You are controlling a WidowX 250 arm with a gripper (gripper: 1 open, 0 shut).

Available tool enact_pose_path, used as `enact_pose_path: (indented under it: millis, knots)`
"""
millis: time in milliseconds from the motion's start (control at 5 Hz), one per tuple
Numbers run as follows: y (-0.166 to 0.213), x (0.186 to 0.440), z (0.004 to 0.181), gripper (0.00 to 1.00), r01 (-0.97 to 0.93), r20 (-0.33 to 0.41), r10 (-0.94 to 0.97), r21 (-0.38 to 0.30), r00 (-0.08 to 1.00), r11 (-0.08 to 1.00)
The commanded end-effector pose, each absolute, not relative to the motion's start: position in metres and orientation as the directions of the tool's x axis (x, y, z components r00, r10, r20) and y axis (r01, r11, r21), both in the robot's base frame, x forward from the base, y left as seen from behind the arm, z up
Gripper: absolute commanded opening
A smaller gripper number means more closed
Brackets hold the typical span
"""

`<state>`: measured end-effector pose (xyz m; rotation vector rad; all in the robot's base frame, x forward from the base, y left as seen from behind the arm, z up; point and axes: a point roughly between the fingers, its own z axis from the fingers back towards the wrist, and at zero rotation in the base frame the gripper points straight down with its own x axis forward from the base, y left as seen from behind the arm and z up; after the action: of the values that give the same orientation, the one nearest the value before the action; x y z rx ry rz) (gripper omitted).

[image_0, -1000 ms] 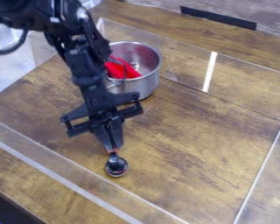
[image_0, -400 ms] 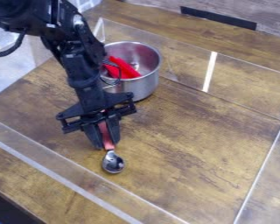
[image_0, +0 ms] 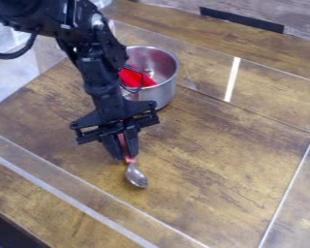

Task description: Move the pink spoon to the right side of the table

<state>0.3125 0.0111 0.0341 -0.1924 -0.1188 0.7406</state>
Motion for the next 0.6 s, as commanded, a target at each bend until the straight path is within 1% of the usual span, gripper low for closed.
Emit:
enact_pose_path:
  millis: [0,200,400]
  knots:
    - [0.009,0.320,0.053,0.00,-0.618,0.108,0.655,-0.246,0.748,0.747]
    - [0.008,0.320,0.053,0.00,-0.641,0.112,0.680,-0.254,0.724,0.724]
    - [0.006,0.335,0.071,0.00,-0.600,0.143,0.645,-0.263,0.750,0.756]
